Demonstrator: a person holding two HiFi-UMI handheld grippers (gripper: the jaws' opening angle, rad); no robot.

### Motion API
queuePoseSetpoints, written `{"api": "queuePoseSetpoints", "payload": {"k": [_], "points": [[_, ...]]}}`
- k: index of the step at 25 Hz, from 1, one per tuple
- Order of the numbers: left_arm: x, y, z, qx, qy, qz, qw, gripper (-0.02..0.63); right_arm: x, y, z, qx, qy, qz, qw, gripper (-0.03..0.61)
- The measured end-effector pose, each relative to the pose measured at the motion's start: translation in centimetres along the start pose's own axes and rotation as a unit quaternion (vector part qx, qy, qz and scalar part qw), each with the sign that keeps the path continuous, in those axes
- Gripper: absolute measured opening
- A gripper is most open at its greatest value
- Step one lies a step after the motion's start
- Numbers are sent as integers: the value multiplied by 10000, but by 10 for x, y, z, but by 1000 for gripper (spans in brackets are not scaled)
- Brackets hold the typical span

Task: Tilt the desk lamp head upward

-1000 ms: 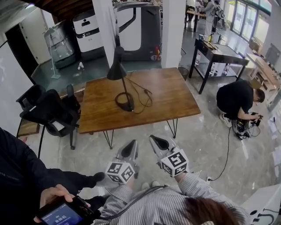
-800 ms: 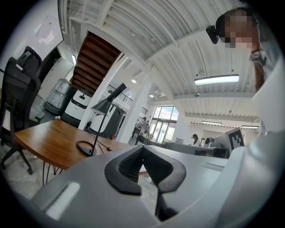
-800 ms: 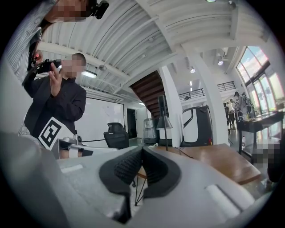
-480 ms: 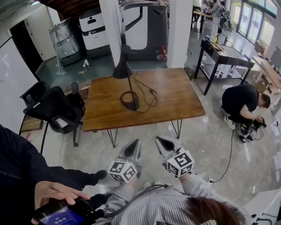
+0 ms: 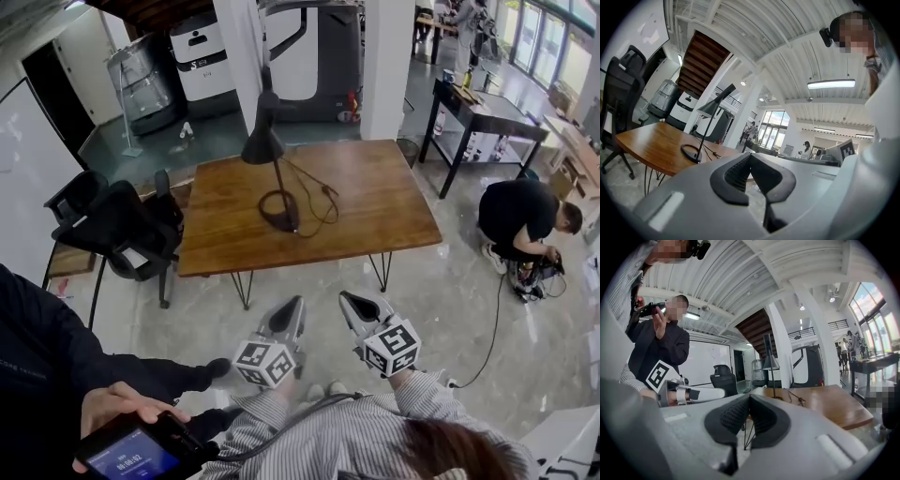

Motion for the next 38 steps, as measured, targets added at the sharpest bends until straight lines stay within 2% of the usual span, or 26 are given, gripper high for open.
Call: {"api": "queuePoseSetpoints", "payload": {"k": [8,16,38], "points": [[-1,-3,2,-4,62,-21,10000,5,1,0,8,-4,125,9,9999,0],[4,2,1,-42,87,-44,9999,5,0,2,14,-96,37,146,9998,0],[16,1,13,-66,97,-64,9999,12,-5,0,29,31,126,-48,9999,0]]}}
Point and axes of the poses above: the fingertips, and each gripper's own axes: z forward along the fingers, x to its left, y out of its top, the point moved 6 cm from there along -z, backward along the fingers, and after that the axes turned 14 degrees about -x, right-handed, at the moved point
